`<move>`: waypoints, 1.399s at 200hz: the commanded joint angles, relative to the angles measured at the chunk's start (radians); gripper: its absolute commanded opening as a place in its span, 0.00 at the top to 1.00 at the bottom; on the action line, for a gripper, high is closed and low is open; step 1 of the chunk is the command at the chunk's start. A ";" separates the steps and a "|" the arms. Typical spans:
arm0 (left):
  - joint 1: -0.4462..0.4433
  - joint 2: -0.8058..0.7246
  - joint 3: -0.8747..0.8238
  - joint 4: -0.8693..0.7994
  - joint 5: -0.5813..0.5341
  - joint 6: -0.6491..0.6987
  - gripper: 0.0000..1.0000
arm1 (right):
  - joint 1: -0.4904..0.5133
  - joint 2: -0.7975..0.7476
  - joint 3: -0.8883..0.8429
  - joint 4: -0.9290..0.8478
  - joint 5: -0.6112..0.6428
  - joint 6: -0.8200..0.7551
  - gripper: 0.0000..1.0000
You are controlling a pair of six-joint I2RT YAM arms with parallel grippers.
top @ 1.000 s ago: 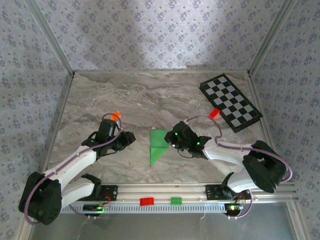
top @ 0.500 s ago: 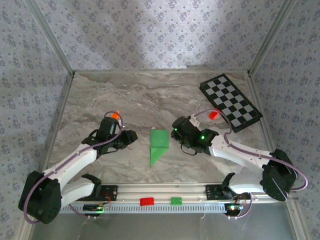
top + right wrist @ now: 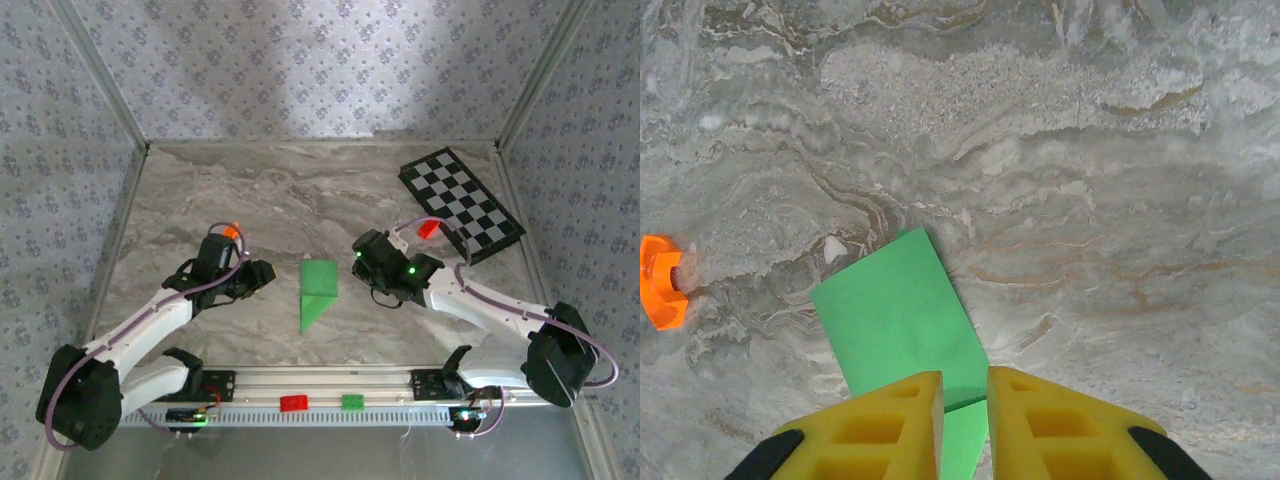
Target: Fold a paper plane with a square sheet of paper (pick it up from the middle)
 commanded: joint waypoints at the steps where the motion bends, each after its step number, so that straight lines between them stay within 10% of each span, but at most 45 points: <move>1: -0.006 -0.036 -0.003 -0.016 0.017 0.005 0.65 | -0.015 -0.048 0.025 -0.037 -0.003 -0.138 0.76; 87: -0.123 0.193 0.073 0.149 0.038 -0.014 0.76 | -0.337 -0.168 -0.282 0.341 -0.508 -0.473 0.76; 280: -0.098 0.707 0.221 0.301 0.099 0.044 0.91 | -0.182 0.295 -0.141 0.434 -0.709 -0.373 0.60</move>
